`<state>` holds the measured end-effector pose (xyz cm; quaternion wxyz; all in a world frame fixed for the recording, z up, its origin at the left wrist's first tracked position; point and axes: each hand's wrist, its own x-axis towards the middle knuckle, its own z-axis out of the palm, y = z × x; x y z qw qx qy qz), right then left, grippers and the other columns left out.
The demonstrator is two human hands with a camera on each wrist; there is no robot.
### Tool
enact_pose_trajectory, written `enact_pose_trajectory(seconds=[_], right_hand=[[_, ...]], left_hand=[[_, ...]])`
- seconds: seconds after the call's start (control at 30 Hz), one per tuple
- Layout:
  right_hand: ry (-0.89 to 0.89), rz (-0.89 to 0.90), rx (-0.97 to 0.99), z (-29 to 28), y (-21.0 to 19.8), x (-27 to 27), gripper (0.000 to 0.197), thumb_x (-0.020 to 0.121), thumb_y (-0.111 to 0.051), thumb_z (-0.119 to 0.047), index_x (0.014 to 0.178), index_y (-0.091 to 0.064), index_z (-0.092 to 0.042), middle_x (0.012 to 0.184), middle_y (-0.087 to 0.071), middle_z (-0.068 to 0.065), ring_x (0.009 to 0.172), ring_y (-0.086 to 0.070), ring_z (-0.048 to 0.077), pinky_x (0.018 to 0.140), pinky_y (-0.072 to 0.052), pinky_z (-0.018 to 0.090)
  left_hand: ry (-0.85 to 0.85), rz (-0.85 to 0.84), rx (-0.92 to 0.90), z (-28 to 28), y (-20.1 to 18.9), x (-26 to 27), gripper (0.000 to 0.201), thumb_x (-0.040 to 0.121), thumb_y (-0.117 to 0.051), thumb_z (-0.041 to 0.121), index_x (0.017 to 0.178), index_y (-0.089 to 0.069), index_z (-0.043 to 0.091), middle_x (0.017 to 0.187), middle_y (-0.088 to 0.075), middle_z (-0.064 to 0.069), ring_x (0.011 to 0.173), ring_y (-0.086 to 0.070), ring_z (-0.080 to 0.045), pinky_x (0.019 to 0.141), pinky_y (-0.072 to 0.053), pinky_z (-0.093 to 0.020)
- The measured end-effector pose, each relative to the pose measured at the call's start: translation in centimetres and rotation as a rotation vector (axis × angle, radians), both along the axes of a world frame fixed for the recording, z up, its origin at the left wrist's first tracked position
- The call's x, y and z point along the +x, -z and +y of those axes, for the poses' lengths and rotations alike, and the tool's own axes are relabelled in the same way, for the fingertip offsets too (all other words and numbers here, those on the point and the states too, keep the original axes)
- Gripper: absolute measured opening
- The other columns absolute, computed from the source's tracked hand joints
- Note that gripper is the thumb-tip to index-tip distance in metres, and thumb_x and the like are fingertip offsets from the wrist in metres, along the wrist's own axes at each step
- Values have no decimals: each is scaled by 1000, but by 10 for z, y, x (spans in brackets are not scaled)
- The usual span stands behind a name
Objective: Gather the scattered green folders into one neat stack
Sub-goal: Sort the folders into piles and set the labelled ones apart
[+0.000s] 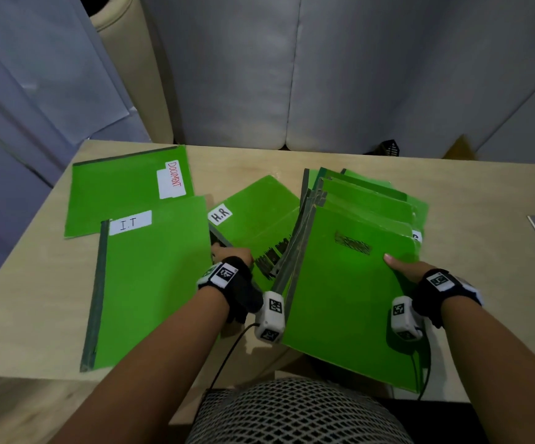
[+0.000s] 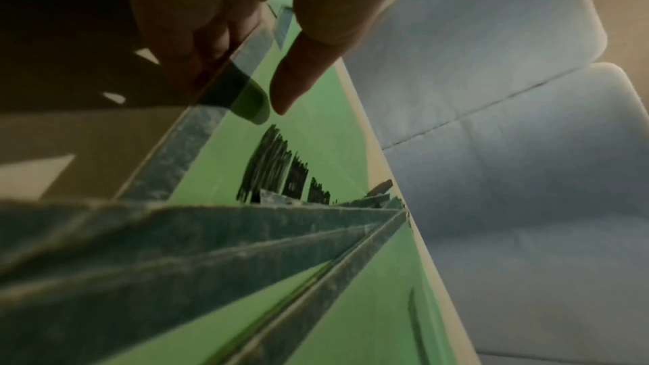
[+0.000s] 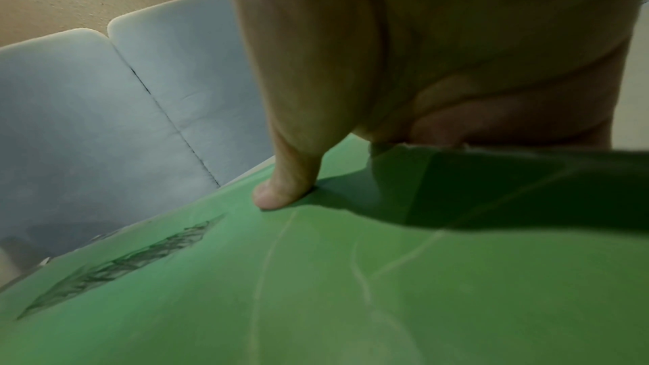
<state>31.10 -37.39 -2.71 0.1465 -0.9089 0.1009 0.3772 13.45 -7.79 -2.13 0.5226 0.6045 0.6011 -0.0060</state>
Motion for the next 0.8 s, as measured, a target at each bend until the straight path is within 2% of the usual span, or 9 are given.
enact_pose_trajectory(seconds=[0.1,0.13,0.2,0.27,0.43,0.53,0.6,0.7,0.8], right_hand=[[3,7,37,-1,1,-2,101,78,-41,-80,146,-36,-7,151,-36,21,129,-46,39,106,-40,50],[-2,18,43,-1,0,-2,100,78,-42,-79,147,-36,-6,151,-36,21,129,-46,39,107,-39,50],[-17,14,35,-1,0,-1,99,80,-43,-78,147,-36,-6,152,-36,21,129,-46,39,107,-39,49],[-12,15,42,0,0,0,97,81,-43,-76,147,-35,-6,152,-35,21,130,-45,39,107,-39,48],[-27,8,31,0,1,1,100,80,-39,-79,147,-35,-6,152,-35,21,131,-44,38,105,-38,47],[-33,11,20,-1,2,2,100,80,-35,-81,147,-35,-6,152,-35,21,131,-44,38,104,-38,47],[-20,10,34,-2,4,3,97,82,-37,-77,147,-35,-5,152,-35,21,132,-44,37,105,-37,46],[18,9,59,-2,6,2,90,86,-43,-71,145,-37,-4,151,-36,22,131,-44,37,104,-38,43],[22,3,56,2,7,0,88,87,-42,-69,146,-37,-4,152,-35,21,132,-44,36,104,-38,41]], left_hand=[[-51,-41,40,5,-3,2,72,89,-54,-4,149,-19,16,97,-42,-3,59,-32,-14,51,-35,-27],[-38,-25,31,7,-7,1,68,90,-53,-5,147,-21,14,96,-41,-5,59,-32,-16,51,-37,-29],[44,36,-42,10,-18,-2,43,88,-59,-1,126,-39,1,87,-45,-8,67,-45,-24,68,-53,-38],[150,83,-41,12,-22,-3,30,83,-67,2,105,-48,-2,81,-53,-13,76,-56,-30,78,-55,-40],[280,-86,158,7,-38,12,54,82,-57,-7,131,-42,11,111,-57,-14,101,-60,-37,83,-56,-47],[257,-192,268,15,-57,17,46,84,-54,-9,127,-47,6,118,-60,-19,97,-62,-32,83,-54,-35],[186,-254,386,26,-79,20,42,86,-56,-5,126,-50,5,122,-60,-16,105,-61,-31,83,-48,-29],[221,-293,609,41,-112,28,34,89,-56,5,122,-55,4,122,-63,-16,112,-60,-30,92,-44,-31],[392,-340,816,41,-143,36,29,90,-54,8,118,-55,1,115,-64,-23,108,-59,-37,89,-43,-39]])
